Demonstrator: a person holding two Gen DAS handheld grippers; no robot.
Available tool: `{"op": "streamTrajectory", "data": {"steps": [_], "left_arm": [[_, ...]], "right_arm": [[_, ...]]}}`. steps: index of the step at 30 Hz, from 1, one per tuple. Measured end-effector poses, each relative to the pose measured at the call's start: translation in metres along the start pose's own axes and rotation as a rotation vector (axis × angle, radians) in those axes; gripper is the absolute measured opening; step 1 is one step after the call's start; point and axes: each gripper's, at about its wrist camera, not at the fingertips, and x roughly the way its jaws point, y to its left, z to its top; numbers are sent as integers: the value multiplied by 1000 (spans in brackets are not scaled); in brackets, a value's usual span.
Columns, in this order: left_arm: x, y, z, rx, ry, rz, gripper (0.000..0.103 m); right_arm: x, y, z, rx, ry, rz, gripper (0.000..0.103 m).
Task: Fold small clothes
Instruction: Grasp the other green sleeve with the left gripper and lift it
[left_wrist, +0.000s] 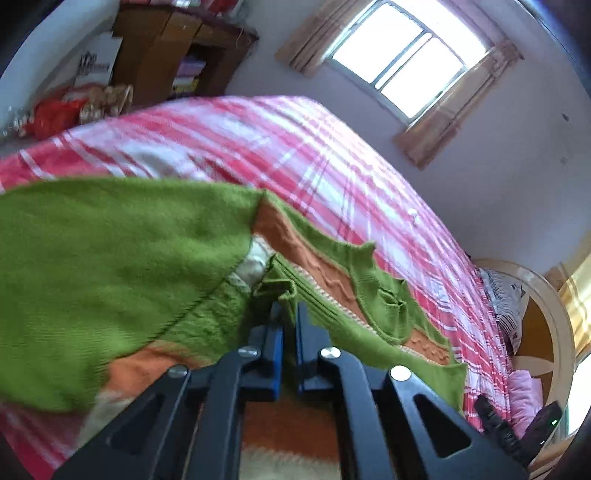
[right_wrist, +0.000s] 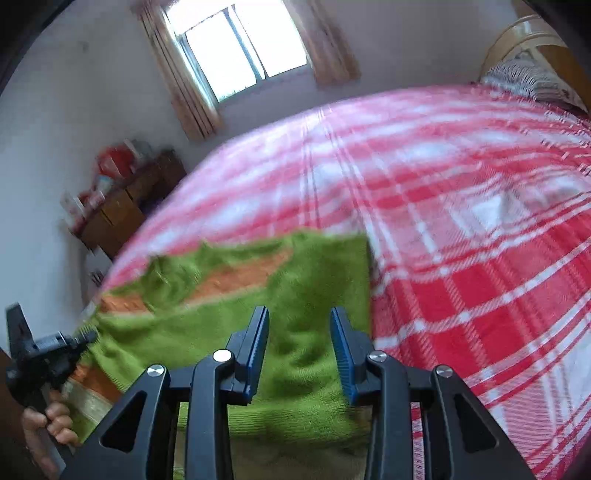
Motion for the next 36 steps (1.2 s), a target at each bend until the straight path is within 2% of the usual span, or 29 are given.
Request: {"op": "streamTrajectory", "data": {"steps": [3,6,11,15,18,19,20,21,22,23,24,25,28,30,33,36], "left_arm": [[-23,6,-1,18,-49,14,5],[-25,13,-3,33,-61,55,5],[-2,17,-14,78,-31,159,5],[0,12,-12,112,-23,201,9],[-6,11,-14,159,1,208,12],[-11,10,-15,176,14,209,16],[-18,11,-16,188,23,209,21],[-24,12,-16,193,23,216,36],[-37,15,-17,199,9,225,47],[-44,17,-17,204,-2,219,47],[-56,20,-16,211,-22,229,54],[-70,24,-13,217,-50,271,70],[-112,49,-1,195,-165,398,100],[-139,75,10,135,-235,464,101],[-171,131,28,-26,-303,557,101],[-185,187,46,-191,-337,679,94]], "right_arm": [[-24,-2,5,8,-78,-33,36],[-29,-1,11,5,-55,-45,36],[-19,19,14,-39,-9,-37,36],[13,44,11,-110,71,8,36],[56,53,-7,-145,212,-26,37],[60,55,-10,-161,220,-38,37],[55,60,-8,-181,193,-44,42],[54,62,-10,-194,192,-47,49],[56,65,-12,-210,201,-49,50],[55,66,-12,-221,199,-53,51],[55,66,-12,-221,198,-51,51],[56,65,-12,-218,200,-50,51],[51,63,-11,-212,184,-55,51],[39,66,-9,-209,148,-77,51],[11,79,-10,-186,86,-2,51],[-3,102,-23,-237,69,39,51]]}}
